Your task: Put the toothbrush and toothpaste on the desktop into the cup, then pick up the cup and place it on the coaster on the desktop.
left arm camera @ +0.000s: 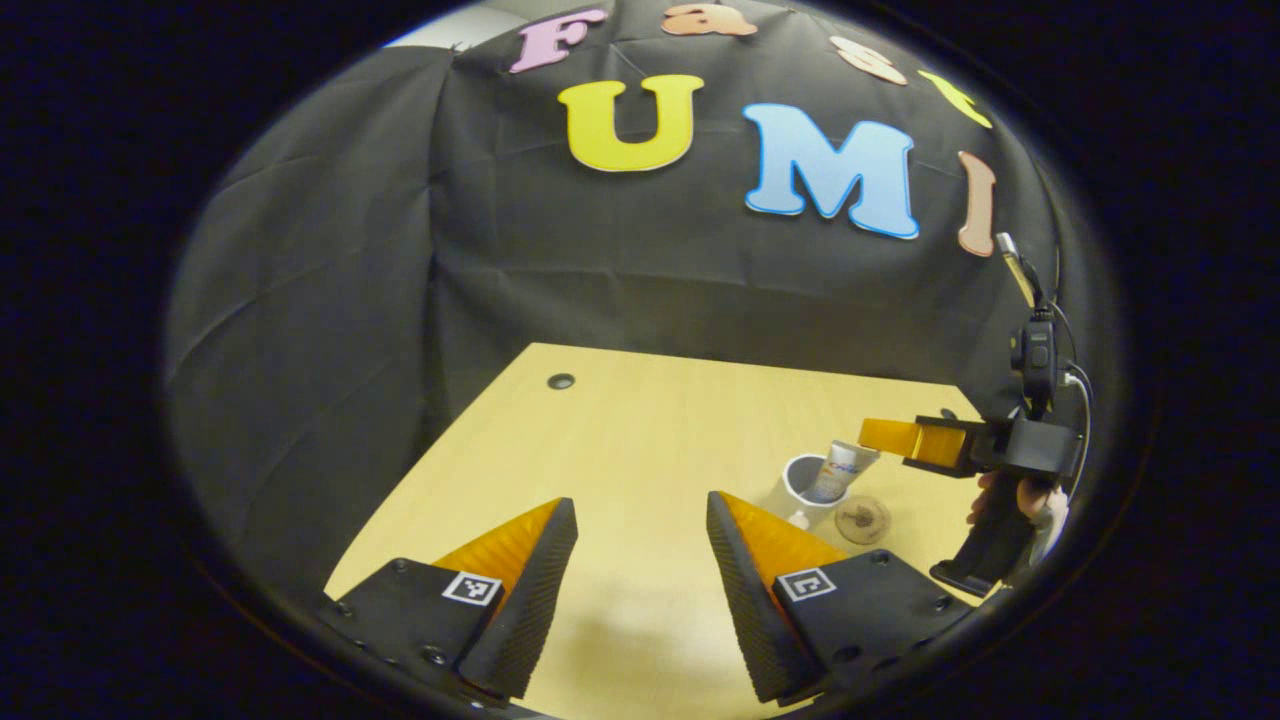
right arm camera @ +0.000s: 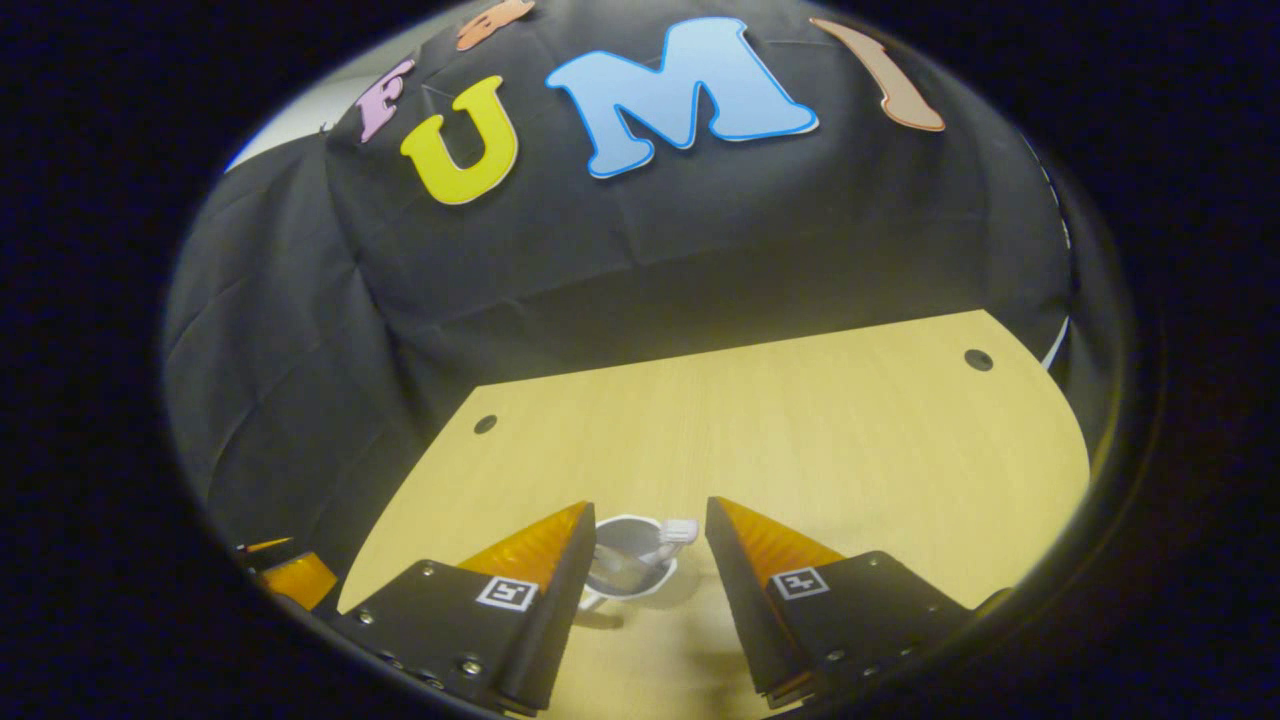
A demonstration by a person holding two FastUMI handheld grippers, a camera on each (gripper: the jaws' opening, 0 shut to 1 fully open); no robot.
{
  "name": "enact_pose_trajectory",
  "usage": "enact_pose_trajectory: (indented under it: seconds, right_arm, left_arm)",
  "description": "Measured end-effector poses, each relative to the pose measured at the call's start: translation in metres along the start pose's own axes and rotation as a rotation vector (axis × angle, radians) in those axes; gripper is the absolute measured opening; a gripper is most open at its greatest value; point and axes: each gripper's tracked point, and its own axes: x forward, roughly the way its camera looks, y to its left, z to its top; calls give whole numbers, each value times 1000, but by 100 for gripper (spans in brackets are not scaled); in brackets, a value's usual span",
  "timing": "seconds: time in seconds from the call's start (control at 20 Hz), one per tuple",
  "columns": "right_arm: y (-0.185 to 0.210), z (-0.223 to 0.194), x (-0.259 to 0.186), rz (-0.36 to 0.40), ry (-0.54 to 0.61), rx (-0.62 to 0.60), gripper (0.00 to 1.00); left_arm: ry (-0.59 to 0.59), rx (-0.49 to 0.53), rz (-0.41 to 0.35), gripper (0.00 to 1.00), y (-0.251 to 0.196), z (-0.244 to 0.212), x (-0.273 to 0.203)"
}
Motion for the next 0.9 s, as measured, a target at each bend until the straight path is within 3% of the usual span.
enact_pose_trajectory:
  seconds: [0.25, 0.45, 0.55, 0.9]
  right_arm:
    - [-23, 20, -33, -23, -55, 77, 70]
    - [-65, 11, -58, -96, -62, 138, 70]
    - [-86, 0, -72, -138, -57, 174, 70]
    - [-162, -56, -136, -305, -39, 330, 70]
  left_arm:
    - [65, 53, -186, 84, -53, -8, 14]
    - [130, 114, -286, 85, -81, -18, 30]
    - [217, 162, -335, 86, -97, -30, 42]
    - [499, 345, -372, 85, -112, -66, 77]
